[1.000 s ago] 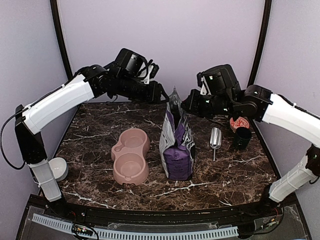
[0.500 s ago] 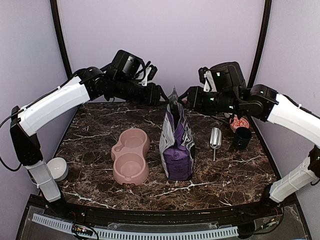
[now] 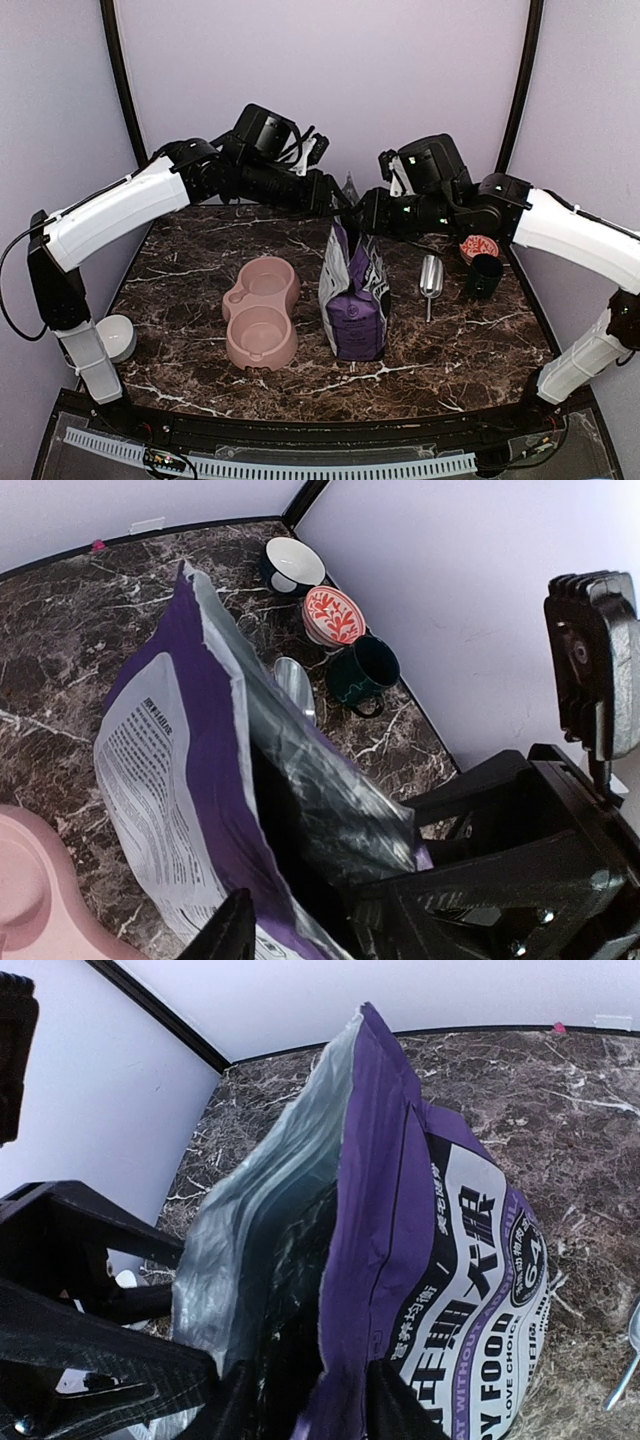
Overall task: Serve the pet food
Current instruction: Open the seal of the pet food bag.
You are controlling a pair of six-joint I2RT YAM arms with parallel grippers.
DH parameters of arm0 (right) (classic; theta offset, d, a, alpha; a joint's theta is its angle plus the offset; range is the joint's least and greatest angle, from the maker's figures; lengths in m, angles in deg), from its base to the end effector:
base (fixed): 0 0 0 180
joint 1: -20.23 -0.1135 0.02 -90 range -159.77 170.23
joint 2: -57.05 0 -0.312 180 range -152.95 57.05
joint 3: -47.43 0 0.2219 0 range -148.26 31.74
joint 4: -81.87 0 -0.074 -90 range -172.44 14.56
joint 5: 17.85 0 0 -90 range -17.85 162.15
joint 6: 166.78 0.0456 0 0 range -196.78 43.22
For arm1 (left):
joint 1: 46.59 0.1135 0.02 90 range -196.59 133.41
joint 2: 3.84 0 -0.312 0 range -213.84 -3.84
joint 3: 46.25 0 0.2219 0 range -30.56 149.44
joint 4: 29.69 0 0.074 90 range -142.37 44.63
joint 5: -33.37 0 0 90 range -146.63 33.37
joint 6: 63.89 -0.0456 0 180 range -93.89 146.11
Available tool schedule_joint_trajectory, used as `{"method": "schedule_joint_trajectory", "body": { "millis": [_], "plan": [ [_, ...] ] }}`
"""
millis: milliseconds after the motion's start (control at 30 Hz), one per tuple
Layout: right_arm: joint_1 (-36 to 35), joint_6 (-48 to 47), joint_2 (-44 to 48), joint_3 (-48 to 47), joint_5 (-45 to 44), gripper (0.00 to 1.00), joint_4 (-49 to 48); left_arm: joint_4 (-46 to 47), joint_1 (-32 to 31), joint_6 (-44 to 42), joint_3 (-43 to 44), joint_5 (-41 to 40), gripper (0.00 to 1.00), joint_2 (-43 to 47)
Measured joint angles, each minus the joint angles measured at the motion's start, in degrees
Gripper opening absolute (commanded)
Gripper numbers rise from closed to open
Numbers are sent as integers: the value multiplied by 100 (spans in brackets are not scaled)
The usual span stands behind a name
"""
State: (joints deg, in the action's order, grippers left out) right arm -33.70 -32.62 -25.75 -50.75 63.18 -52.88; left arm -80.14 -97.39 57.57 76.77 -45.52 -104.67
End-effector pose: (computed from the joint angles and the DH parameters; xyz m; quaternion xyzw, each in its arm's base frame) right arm 0.1812 0.2367 0.4226 -0.0344 0.8630 0.3328 0.3785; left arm 0.2388 -0.3068 0.4475 0.1925 0.8338 -0.3985 0.3300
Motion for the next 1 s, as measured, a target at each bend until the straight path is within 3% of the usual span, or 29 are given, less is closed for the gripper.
{"method": "schedule_joint_trajectory", "body": {
  "millis": [100, 233, 333, 1000],
  "plan": [
    [24, -4, -17, 20, 7, 14, 24, 66, 2, 46, 0, 83, 20, -162],
    [79, -39, -17, 35, 15, 0, 22, 199, -2, 133, 4, 223, 6, -291],
    [98, -66, -17, 35, 20, 0, 81, 236, -39, 166, 11, 254, 0, -297],
    [262, -402, 284, -114, -7, 0, 874, 160, -417, 284, 9, -284, 2, -278]
  ]
}}
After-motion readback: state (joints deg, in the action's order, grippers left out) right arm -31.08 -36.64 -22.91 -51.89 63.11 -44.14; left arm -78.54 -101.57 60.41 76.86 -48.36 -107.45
